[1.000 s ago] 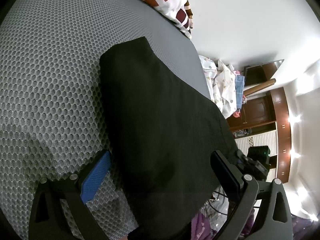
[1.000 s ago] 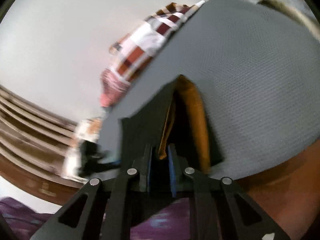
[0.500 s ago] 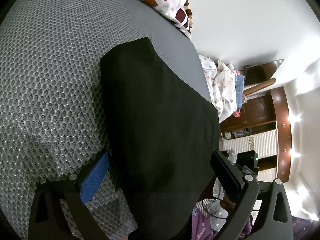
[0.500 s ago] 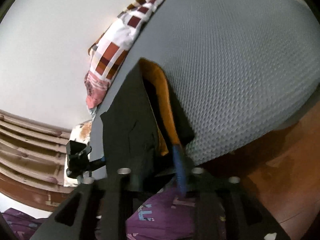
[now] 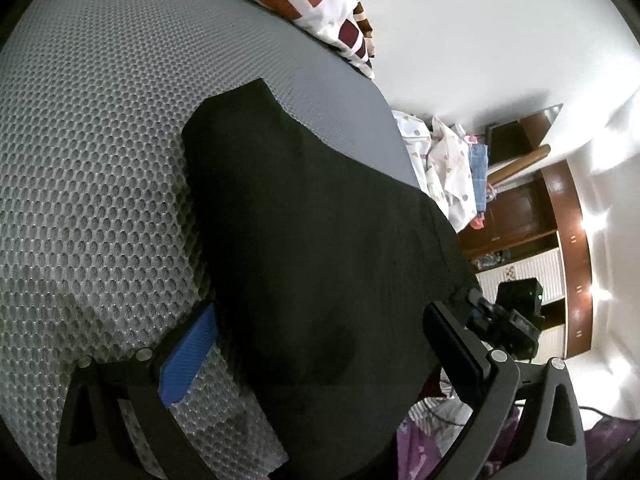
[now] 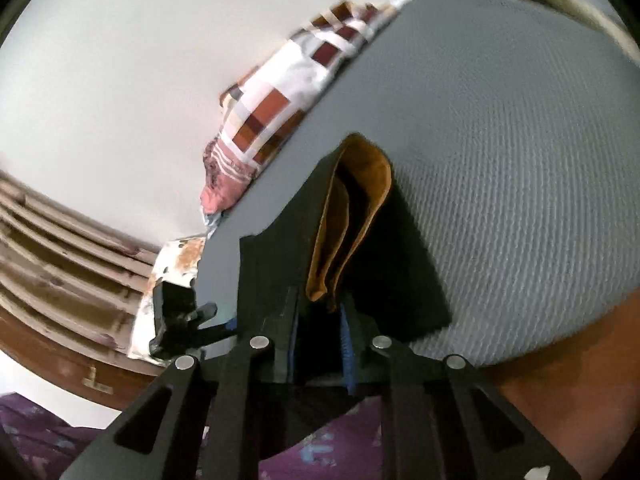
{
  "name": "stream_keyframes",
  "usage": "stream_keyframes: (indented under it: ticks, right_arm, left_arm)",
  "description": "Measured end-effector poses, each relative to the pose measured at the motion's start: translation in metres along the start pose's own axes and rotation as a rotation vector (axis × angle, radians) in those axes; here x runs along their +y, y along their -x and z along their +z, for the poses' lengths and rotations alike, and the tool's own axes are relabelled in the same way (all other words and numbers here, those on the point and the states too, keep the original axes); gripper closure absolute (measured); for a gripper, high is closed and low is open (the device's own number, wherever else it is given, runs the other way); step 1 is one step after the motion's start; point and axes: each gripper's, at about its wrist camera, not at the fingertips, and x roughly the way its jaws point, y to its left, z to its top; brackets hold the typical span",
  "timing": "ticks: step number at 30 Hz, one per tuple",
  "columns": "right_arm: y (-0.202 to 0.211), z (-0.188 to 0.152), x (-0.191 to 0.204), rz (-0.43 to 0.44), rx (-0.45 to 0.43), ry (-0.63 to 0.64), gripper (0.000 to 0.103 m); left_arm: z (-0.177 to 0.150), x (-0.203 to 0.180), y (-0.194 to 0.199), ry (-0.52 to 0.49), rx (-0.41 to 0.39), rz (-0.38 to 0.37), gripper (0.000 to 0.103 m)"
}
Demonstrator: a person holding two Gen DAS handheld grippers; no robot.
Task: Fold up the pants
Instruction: 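Grasp the folded trouser edge with the right gripper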
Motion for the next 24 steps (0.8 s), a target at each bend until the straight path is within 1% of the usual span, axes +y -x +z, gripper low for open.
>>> stream_keyframes:
  ticks: [3, 4, 5, 8, 10, 11, 12, 13, 17, 19, 20, 21, 22, 23, 24]
  right_arm:
    - [-0.018, -0.001, -0.032, -0.075, 0.051, -0.039, 0.086]
    - [-0.022, -0.003, -0.039, -0.070, 0.069, -0.050, 0.086]
    - [-0.022, -0.002, -0.042, -0.031, 0.076, -0.057, 0.086]
    - [-0.014, 0.004, -0.040, -0.017, 0.079, -0.055, 0.073]
    - [-0.006, 0.011, -0.038, -0.061, 0.058, -0.024, 0.049]
    - [0.001, 0.017, -0.038, -0.075, 0.035, -0.015, 0.044]
    - [0.003, 0.022, -0.040, -0.070, 0.031, -0.017, 0.036]
    - [0.001, 0.028, -0.038, -0.061, 0.039, -0.015, 0.032]
    - [-0.027, 0.041, -0.034, -0.079, 0.146, 0.041, 0.031]
    - [-0.048, 0.039, -0.034, -0.086, 0.215, 0.053, 0.031]
    - [-0.054, 0.037, -0.033, -0.096, 0.223, 0.070, 0.033]
    - [-0.058, 0.037, -0.029, -0.088, 0.230, 0.091, 0.040]
    - [-0.065, 0.036, -0.028, -0.087, 0.264, 0.091, 0.046]
    - [-0.069, 0.036, -0.023, -0.110, 0.258, 0.122, 0.048]
    - [-0.072, 0.035, -0.021, -0.114, 0.267, 0.135, 0.055]
  left_arm:
    - [0.000, -0.001, 0.000, -0.007, -0.005, 0.001, 0.002]
    - [-0.001, -0.001, 0.000, -0.013, -0.006, 0.002, 0.002]
    - [-0.001, -0.002, 0.000, -0.014, -0.005, 0.002, 0.002]
    - [0.002, 0.000, 0.000, 0.016, -0.002, -0.002, 0.002]
    - [0.004, 0.003, 0.001, 0.052, -0.008, -0.009, 0.002]
    - [0.005, 0.005, 0.002, 0.066, -0.013, -0.015, 0.002]
    - [0.006, 0.006, 0.001, 0.070, -0.013, -0.021, 0.002]
    - [0.007, 0.006, 0.000, 0.065, -0.006, -0.021, 0.002]
    - [0.013, -0.002, -0.008, 0.004, 0.029, -0.014, 0.000]
    - [0.014, -0.003, -0.009, -0.024, 0.037, -0.021, 0.000]
    - [0.015, -0.005, -0.011, -0.042, 0.041, -0.021, 0.000]
    - [0.016, -0.007, -0.013, -0.061, 0.049, -0.020, 0.000]
    - [0.016, -0.008, -0.015, -0.074, 0.053, -0.021, 0.001]
    - [0.016, -0.009, -0.016, -0.083, 0.046, -0.019, 0.001]
    - [0.016, -0.009, -0.016, -0.083, 0.040, -0.018, 0.001]
